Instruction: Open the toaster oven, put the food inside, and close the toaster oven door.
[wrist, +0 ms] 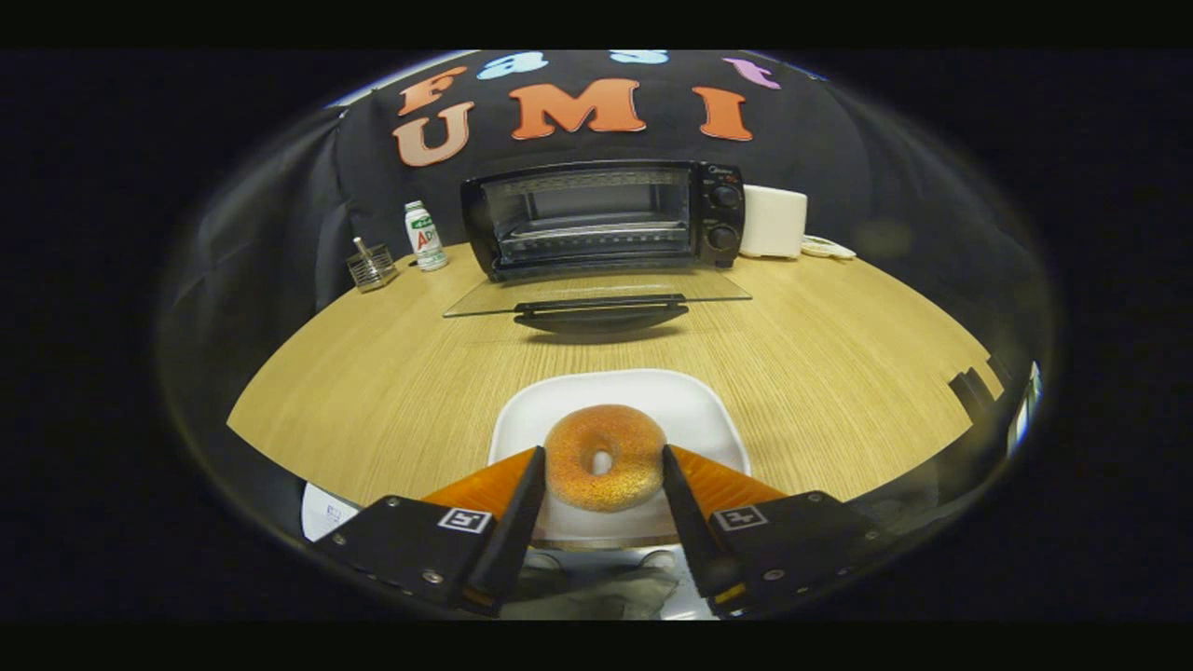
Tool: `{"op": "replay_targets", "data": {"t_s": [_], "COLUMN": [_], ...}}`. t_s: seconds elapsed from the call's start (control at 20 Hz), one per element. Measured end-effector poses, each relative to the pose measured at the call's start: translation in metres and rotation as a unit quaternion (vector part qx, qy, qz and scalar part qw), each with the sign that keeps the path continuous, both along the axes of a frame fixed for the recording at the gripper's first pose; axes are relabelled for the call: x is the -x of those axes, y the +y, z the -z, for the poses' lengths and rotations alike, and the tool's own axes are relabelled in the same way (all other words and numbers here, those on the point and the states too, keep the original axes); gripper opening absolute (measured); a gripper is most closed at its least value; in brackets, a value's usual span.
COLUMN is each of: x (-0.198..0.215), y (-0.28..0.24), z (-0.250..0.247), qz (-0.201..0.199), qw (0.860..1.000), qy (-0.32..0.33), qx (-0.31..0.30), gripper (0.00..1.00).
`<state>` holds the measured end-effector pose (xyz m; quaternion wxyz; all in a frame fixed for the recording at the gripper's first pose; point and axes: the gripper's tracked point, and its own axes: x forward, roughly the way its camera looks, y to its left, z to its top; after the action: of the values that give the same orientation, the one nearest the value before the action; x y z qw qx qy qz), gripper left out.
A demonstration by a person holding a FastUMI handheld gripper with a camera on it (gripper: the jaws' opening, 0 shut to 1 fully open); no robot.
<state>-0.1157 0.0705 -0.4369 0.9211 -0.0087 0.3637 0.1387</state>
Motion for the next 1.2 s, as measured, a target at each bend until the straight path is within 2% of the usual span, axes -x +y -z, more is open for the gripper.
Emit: {"op": "replay_targets", "data": {"t_s": [0.2, 0.4, 0.5, 0.85, 1.2], "x": [-0.011, -0.033, -0.047, -0.106, -0.164], "y": [0.007, 0.017, 0.026, 0.054, 0.072], "z": [-0.025, -0.067, -0.089, -0.143, -0.158], "qz": [0.001, 0.006, 0.013, 0.042, 0.077], "qw": [0.999, 0.997, 0.993, 0.977, 0.963], "qy": [-0.007, -0.028, -0.036, -0.059, -0.063], "qx": [-0.031, -0.077, -0.109, -0.2, -0.251], "gripper": [0.5, 0.37, 0.34, 0.34, 0.34]}}
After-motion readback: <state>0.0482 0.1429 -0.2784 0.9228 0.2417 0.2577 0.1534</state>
